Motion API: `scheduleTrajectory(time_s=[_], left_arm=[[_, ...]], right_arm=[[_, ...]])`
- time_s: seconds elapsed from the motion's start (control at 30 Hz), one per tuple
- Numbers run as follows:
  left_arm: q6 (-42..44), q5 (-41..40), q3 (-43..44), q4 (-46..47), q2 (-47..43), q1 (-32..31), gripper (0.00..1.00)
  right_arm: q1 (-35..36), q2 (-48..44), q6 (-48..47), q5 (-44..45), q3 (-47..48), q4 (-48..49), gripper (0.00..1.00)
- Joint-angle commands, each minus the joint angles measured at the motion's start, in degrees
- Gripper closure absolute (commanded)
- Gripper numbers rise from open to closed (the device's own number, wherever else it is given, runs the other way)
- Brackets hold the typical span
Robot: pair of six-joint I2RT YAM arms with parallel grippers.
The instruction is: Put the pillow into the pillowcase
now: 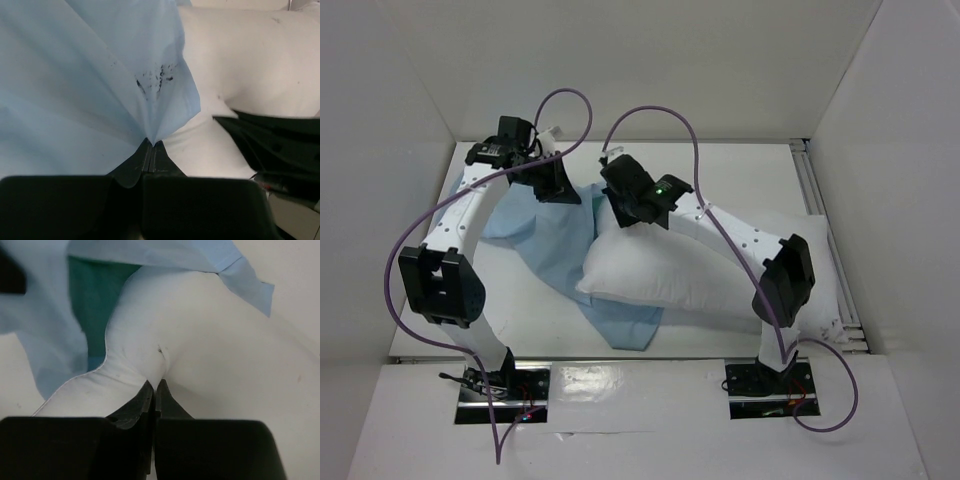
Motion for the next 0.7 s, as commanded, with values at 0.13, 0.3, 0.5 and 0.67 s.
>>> scheduleTrajectory(time_s=[0.13, 0.3, 0.5, 0.67], left_arm=[[2.29, 0.86, -1.61, 0.32, -3.62, 0.13, 1.00], [2.29, 0.33, -1.61, 0.32, -4.15, 0.13, 1.00], [1.15, -4.84, -0.39, -0.38, -0.56, -0.39, 0.29], [-0.96, -20.11, -5.89, -1.36, -4.31, -1.54, 0.32]], right_arm=[[-8.05, 5.06, 6.39, 4.15, 2.02, 10.29, 1.00], [-7.45, 5.69, 7.46, 6.10, -1.67, 12.13, 1.00], [-8.49, 4.98, 9.22, 1.28, -5.37, 14.94, 1.00], [-9.64, 6.30, 9.22, -1.29, -5.37, 14.94, 1.00]])
